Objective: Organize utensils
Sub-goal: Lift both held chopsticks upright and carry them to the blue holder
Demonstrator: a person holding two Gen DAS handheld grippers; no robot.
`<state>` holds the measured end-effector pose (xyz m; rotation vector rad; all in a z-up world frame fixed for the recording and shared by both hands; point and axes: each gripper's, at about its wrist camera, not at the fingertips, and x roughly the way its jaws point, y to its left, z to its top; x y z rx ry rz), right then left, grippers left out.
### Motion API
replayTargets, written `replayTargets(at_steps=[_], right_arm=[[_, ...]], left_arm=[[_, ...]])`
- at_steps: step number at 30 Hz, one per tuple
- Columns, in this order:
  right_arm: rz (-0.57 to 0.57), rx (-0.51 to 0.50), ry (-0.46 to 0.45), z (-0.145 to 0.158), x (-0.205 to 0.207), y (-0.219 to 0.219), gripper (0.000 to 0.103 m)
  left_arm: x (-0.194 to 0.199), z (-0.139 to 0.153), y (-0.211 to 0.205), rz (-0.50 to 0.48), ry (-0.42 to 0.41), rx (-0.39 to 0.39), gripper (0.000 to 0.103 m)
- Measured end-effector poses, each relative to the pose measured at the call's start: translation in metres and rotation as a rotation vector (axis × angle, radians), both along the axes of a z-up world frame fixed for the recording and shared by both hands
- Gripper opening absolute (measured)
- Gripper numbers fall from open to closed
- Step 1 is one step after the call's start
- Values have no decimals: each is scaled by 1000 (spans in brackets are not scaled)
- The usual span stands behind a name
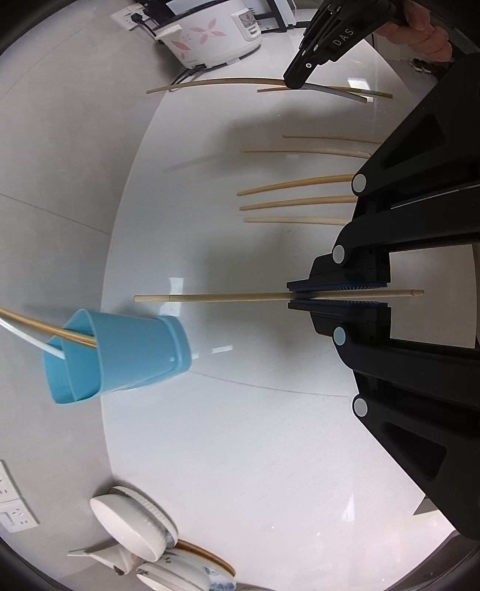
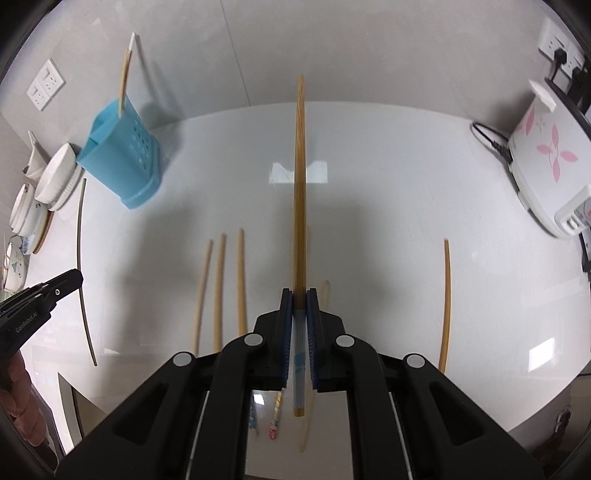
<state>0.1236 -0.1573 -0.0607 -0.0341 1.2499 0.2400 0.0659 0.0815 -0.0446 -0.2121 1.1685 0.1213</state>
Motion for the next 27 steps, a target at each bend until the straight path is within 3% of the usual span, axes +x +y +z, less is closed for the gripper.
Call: replayTargets(at_steps=[27], right_arm=[[87, 129, -218, 61, 49, 71, 7]], left_arm=[[47, 54, 51, 59, -196, 32, 3]])
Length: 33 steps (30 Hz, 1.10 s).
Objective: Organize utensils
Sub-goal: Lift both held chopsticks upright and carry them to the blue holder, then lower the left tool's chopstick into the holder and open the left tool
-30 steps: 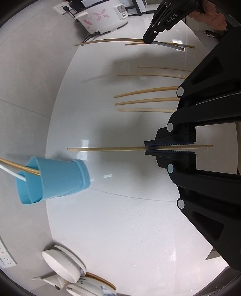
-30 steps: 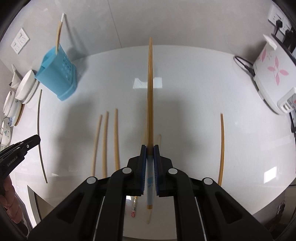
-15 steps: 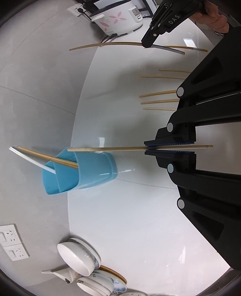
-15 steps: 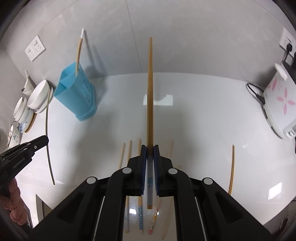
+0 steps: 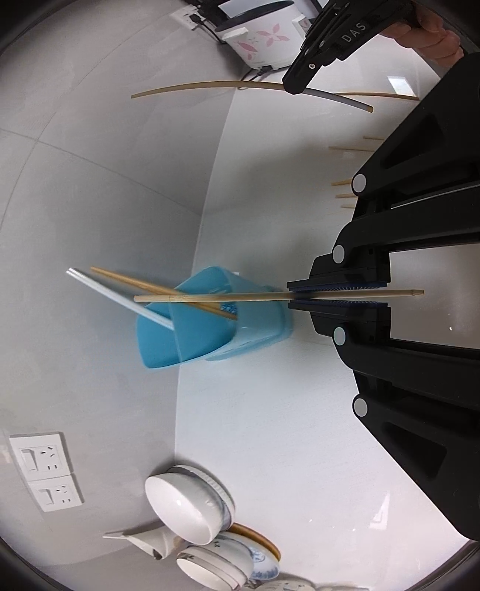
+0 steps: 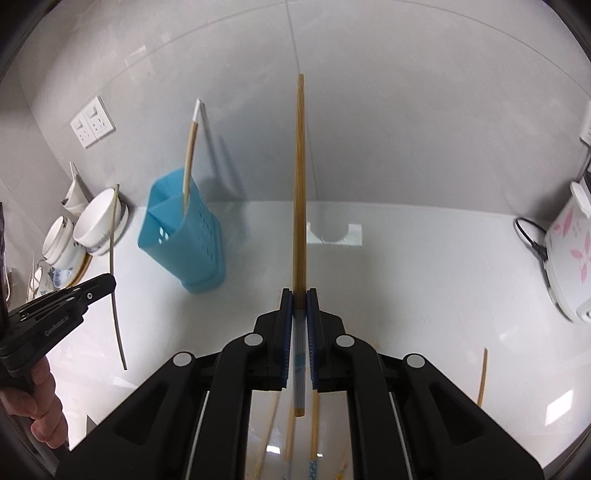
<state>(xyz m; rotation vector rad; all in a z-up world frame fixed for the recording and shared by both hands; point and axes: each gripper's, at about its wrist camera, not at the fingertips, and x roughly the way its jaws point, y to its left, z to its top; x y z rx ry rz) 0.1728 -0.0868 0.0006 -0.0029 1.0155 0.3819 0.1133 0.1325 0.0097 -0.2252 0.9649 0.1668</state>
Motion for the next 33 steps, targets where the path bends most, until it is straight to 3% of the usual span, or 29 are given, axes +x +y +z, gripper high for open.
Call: replayTargets(at_steps=[12, 21, 33], right_arm=[[46, 64, -45, 5, 37, 34, 7], [73, 113, -62, 4, 57, 52, 7], [79, 141, -62, 1, 67, 62, 7]], left_arm=[[39, 17, 21, 4, -124, -11, 3], [64, 27, 29, -25, -275, 14, 3], [78, 4, 31, -36, -440, 50, 3]])
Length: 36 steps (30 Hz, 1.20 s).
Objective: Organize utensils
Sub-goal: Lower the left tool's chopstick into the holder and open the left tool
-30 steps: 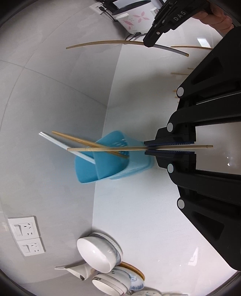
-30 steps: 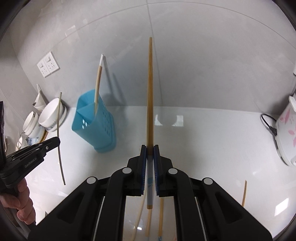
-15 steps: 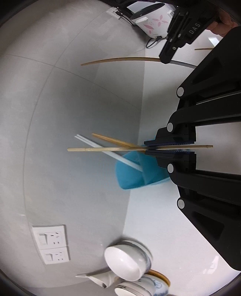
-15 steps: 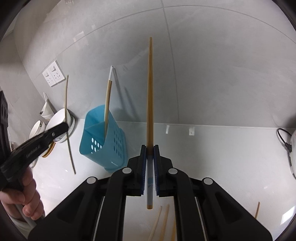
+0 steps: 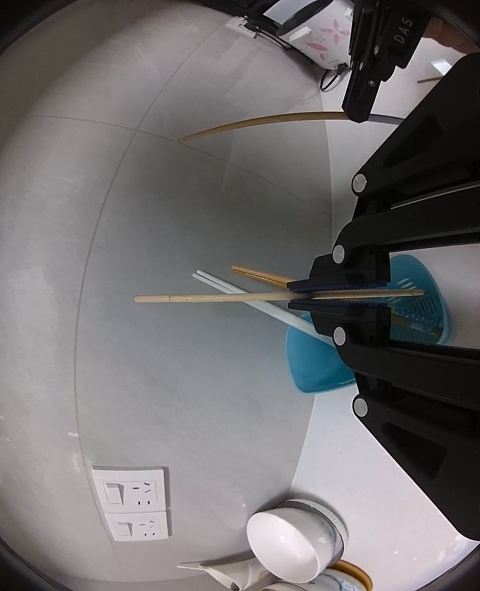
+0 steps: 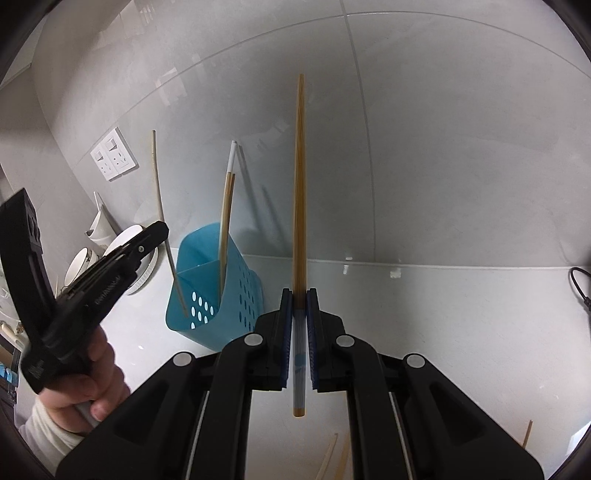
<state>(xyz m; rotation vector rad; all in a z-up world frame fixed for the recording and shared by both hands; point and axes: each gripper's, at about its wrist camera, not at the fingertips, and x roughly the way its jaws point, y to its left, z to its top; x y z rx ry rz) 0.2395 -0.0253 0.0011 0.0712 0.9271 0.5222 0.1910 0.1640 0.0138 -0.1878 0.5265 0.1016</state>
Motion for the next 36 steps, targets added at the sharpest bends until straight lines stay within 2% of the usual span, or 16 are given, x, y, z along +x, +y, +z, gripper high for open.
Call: replayTargets(at_steps=[8, 16, 30, 33, 36], right_arm=[[1, 0, 22, -8, -3, 1, 7], [1, -5, 31, -12, -4, 1, 7], [13, -27, 35, -14, -3, 2, 7], [19, -28, 34, -14, -3, 1, 7], [29, -24, 31, -14, -4, 3, 7]], left_arm=[[4, -24, -3, -9, -25, 38, 3], [10, -43, -6, -6, 28, 50, 3], [12, -55, -7, 0, 112, 51, 6], [9, -52, -4, 11, 127, 49, 14], [5, -47, 3, 30, 151, 47, 30]])
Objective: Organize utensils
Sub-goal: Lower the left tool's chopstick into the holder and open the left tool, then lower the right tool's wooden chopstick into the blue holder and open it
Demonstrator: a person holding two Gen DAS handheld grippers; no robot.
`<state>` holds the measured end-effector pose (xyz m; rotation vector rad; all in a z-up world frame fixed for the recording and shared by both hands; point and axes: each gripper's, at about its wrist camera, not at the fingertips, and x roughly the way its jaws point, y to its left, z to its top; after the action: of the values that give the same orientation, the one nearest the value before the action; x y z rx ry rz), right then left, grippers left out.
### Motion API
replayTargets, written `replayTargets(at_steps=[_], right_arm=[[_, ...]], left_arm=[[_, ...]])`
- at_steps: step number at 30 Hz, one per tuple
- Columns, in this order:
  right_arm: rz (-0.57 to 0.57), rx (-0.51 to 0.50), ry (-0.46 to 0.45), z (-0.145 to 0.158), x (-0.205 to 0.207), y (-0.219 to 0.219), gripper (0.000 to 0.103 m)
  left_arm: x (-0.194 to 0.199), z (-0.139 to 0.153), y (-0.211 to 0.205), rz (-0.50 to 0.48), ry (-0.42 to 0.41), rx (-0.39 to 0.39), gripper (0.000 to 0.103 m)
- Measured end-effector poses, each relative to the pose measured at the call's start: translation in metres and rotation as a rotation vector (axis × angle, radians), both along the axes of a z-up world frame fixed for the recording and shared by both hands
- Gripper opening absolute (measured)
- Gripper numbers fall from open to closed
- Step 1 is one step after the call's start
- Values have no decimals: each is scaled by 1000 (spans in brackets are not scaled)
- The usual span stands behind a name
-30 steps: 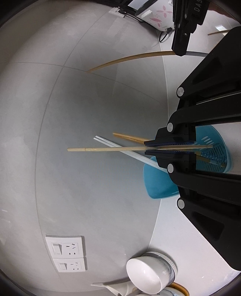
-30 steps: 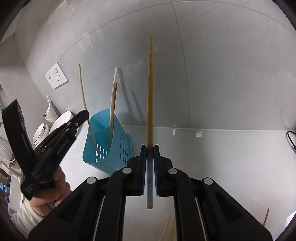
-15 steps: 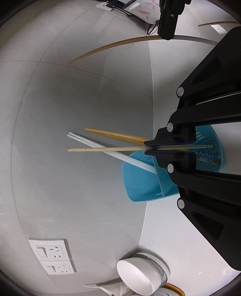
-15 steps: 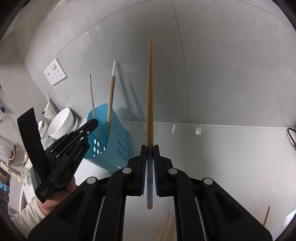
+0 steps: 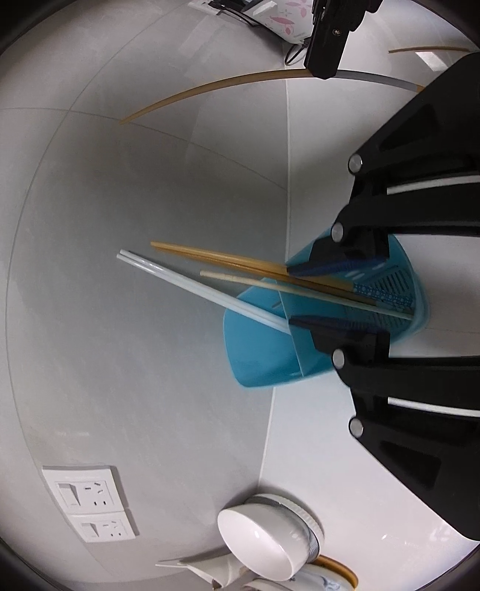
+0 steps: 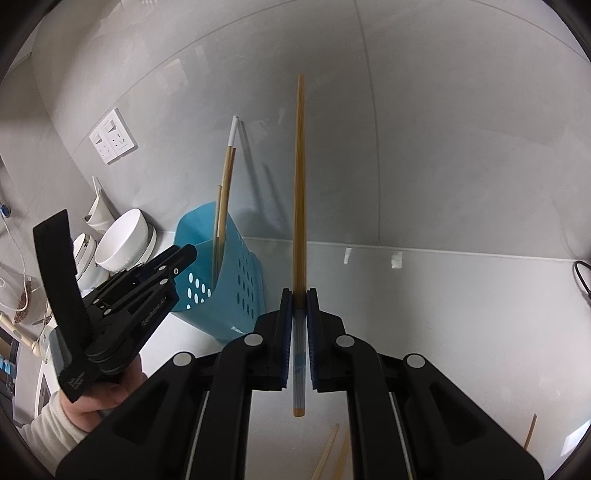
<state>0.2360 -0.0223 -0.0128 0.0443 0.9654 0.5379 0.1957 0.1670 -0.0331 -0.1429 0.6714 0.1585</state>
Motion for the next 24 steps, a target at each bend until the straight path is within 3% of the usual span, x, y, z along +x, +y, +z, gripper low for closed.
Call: replayTargets(at_steps=[5, 9, 11, 17, 24], right_arm=[[27, 25, -23, 5, 1, 10, 7], [51, 44, -45, 9, 2, 22, 7], [67, 56, -55, 11, 3, 31, 7], [103, 100, -93, 19, 8, 57, 7], [128, 154, -144, 23, 13, 80, 7]], left_arm=[[-11, 12, 6, 29, 49, 1, 61], [-18, 18, 16, 43, 81, -5, 74], [-22, 21, 20, 57, 86, -5, 85], [-35, 30, 28, 83, 97, -5, 95], [-44, 30, 43, 104, 100, -17, 97]])
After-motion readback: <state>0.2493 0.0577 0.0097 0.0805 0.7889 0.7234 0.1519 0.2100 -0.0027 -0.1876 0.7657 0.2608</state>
